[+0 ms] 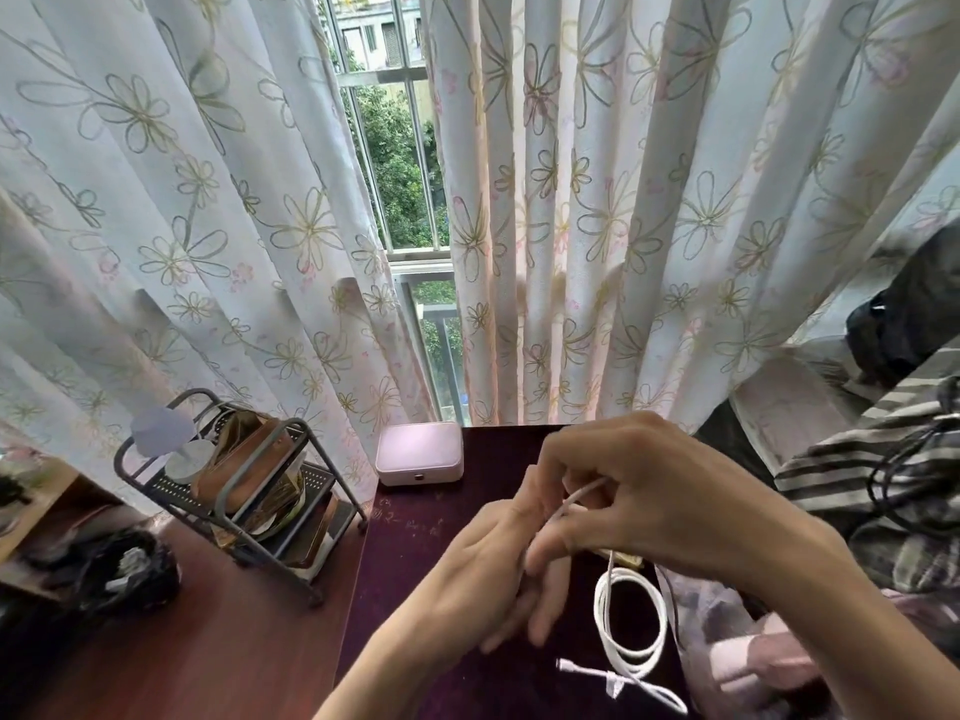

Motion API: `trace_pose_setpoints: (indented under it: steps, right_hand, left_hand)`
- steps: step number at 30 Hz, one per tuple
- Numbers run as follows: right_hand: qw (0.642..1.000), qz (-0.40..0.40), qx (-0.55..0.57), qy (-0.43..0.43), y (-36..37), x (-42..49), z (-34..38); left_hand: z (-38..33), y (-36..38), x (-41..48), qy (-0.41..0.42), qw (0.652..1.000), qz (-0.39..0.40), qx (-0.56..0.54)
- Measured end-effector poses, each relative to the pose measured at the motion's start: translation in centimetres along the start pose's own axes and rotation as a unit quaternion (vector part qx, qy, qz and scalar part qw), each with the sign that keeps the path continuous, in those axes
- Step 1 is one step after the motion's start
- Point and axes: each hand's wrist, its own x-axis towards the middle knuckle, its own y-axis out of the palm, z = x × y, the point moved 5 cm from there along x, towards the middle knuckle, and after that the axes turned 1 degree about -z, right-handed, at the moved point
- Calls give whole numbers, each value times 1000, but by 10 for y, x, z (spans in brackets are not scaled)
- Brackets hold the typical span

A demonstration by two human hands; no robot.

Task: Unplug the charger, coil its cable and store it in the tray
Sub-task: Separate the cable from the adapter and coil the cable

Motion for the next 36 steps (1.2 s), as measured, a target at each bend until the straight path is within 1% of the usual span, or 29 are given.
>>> trace_pose_setpoints:
  steps: [2,3,5,6,8,10,11,13,15,16,18,20,21,24,27,29,31,33,35,36]
  right_hand:
    - [994,12,111,17,-1,8,-12]
    - [983,23,179,24,0,11,-19]
    - [942,53,330,21,5,13,-31]
    - [921,61,385,15,9,12,-36]
    - [888,63,455,19,20,7,-44]
    - [867,59,494,34,33,2,-50]
    - [867,53,494,40,39,-1,-53]
    - [889,18,453,61,49,-2,-63]
    - [913,-33,396,86,53,-4,-73]
    - [918,-56,382,92,54,-5,-76]
    - [911,-86,392,97,56,-8,-79]
    - [898,-107,417,92,59,-8,-78]
    - [895,-117,421,86,60,-7,-77]
    - [909,-148,382,80,65,-3,-69]
    - [900,-161,395,95,68,0,-63]
    - [900,-165,391,102,71,1,-64]
    - [901,-174,382,110,75,-1,-67]
    - [902,-184,378,100,79,-4,-66]
    - [905,-176,377,94,84,-6,-64]
    - [906,-170,375,95,87,-7,-66]
  left_hand:
    - [8,6,0,-35,997,53,-46]
    - [9,9,-1,-39,993,86,-71]
    - [5,16,-6,-22,977,154,-145]
    - [0,18,-9,-10,965,182,-189]
    - [-9,19,-14,9,944,210,-253]
    - [-15,16,-17,25,932,205,-299]
    - [-18,14,-18,31,925,196,-323]
    - [-23,10,-19,42,915,171,-362]
    - [-25,3,-17,46,915,132,-378]
    - [-24,0,-16,43,919,110,-375]
    - [-21,-4,-14,26,922,88,-377]
    - [-20,-4,-14,18,914,91,-394]
    - [-21,-4,-15,19,913,97,-397]
    - [-24,3,-17,16,918,128,-375]
    - [-27,10,-19,16,923,157,-350]
    - [-28,12,-19,22,915,162,-369]
    - [-29,8,-18,39,904,147,-399]
    - [-30,2,-17,56,903,113,-411]
    - [-29,-2,-17,59,904,89,-414]
    - [-29,-3,-18,59,899,87,-426]
